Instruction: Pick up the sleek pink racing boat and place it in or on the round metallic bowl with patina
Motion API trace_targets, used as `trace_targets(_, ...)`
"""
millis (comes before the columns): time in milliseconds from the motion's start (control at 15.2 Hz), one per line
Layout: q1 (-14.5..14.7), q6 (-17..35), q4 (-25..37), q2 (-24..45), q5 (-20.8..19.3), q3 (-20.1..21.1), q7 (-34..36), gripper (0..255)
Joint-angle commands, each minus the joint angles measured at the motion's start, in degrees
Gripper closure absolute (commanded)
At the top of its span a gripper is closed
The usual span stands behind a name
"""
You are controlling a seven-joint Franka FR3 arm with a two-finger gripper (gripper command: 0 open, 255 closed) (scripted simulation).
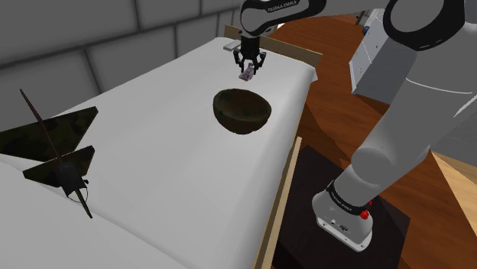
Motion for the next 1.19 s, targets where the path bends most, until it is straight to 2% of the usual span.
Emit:
trace_targets(0, 0.0, -1.4, 1.0, -0.4, 0.3, 0.0, -0.4, 255)
trace_targets(1122, 0.3, -13.5, 11.9, -2.0, 1.5, 0.4, -3.3, 255)
